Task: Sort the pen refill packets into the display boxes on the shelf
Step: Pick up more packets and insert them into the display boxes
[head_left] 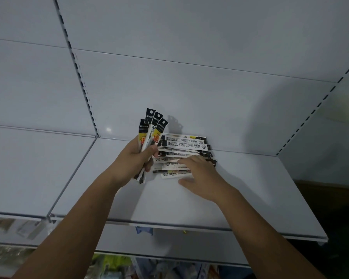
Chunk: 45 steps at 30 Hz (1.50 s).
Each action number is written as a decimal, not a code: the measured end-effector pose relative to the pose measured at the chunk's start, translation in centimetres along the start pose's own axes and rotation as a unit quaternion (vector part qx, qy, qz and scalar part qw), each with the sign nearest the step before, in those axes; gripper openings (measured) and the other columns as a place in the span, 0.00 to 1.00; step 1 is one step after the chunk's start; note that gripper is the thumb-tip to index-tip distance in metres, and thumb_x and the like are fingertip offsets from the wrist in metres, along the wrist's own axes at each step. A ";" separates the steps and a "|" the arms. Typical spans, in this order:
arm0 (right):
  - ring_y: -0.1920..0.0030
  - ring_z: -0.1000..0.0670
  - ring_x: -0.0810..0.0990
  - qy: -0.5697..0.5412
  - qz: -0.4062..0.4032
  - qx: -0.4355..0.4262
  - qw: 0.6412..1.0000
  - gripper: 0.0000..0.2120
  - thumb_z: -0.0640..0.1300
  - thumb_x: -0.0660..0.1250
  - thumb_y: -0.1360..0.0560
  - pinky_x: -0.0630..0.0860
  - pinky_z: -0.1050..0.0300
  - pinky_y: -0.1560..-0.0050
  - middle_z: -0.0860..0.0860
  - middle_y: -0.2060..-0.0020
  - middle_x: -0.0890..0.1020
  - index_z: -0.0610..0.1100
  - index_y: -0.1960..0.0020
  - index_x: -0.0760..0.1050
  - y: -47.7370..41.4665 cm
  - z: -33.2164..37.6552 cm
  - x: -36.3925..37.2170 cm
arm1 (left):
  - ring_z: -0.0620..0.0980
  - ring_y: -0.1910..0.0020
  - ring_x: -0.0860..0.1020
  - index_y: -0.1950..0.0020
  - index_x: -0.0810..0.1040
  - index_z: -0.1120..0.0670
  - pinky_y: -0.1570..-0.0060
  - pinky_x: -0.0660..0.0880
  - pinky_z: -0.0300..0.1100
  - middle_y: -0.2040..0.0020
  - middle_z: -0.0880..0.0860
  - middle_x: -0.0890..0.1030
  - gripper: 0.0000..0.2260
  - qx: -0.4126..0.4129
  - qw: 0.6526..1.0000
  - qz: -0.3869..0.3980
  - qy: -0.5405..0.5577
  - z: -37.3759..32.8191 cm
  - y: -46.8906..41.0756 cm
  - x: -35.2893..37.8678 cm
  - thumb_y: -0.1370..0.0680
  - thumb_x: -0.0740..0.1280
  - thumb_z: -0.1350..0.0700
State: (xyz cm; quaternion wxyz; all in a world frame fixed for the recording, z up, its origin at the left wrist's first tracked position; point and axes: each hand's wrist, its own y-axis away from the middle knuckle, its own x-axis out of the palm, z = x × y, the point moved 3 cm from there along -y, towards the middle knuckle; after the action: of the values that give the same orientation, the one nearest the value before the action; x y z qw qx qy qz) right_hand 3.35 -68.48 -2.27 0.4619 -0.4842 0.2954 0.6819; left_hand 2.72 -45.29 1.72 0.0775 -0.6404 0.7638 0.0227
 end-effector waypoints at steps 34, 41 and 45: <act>0.44 0.46 0.77 0.076 -0.005 -0.064 0.995 0.16 0.51 0.62 0.16 0.75 0.47 0.43 0.48 0.46 0.80 0.43 0.34 0.78 -0.7 0.4 0.3 | 0.52 0.69 0.72 0.47 0.75 0.57 0.66 0.74 0.47 0.58 0.54 0.80 0.04 -0.004 0.999 -0.043 0.021 -0.3 1.4 -1.0 0.14 0.64 0.57; 0.39 0.51 0.73 0.045 -0.008 -0.082 0.996 0.19 0.53 0.66 0.18 0.75 0.55 0.41 0.52 0.41 0.76 0.46 0.30 0.75 -0.3 0.2 0.7 | 0.53 0.68 0.73 0.48 0.75 0.55 0.66 0.74 0.46 0.58 0.54 0.81 0.05 0.000 0.999 -0.044 0.011 -0.4 1.6 -1.1 0.14 0.64 0.56; 0.35 0.54 0.70 0.018 -0.038 -0.081 0.996 0.22 0.55 0.69 0.20 0.72 0.57 0.35 0.55 0.39 0.75 0.49 0.28 0.76 0.0 -0.1 0.7 | 0.53 0.68 0.73 0.48 0.75 0.55 0.66 0.75 0.47 0.58 0.54 0.81 0.05 -0.001 0.999 -0.050 0.011 -0.4 1.8 -1.4 0.14 0.64 0.56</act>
State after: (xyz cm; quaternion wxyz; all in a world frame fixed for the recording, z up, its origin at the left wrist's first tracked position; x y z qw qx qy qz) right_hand 3.28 -68.34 -2.95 0.4414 -0.5432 0.2283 0.6767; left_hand 1.16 -43.71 2.23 0.0692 -0.6781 0.7316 0.0124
